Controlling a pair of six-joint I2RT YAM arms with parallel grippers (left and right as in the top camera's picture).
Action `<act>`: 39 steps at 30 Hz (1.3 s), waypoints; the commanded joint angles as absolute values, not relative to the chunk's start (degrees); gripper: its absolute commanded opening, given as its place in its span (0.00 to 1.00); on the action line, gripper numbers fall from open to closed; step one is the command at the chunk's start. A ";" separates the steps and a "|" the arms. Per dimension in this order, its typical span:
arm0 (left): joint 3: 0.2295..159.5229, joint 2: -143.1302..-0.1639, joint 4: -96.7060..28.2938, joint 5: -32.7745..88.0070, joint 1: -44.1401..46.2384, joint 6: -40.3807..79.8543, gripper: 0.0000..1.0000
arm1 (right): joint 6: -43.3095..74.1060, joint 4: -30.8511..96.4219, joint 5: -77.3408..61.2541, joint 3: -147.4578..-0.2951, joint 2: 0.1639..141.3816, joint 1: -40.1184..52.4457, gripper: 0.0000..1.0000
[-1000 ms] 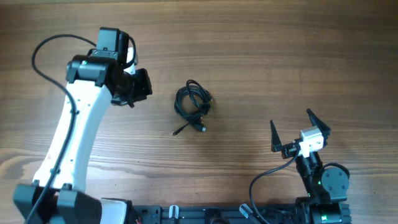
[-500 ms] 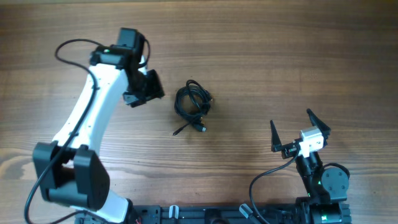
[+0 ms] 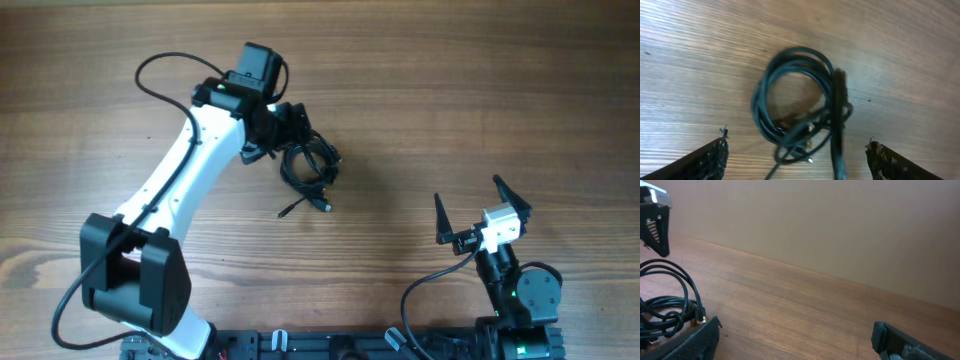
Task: Untangle cables
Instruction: 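Raise the left arm and move its gripper over the black cable bundle, then lower the left gripper and close it on a cable strand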
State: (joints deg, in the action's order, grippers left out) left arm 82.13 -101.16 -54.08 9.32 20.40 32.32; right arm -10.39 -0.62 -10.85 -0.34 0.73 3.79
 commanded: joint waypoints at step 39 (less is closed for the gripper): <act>82.83 -110.24 -57.56 7.55 16.43 19.66 0.70 | -10.50 -0.73 -10.11 -0.30 0.27 4.08 1.00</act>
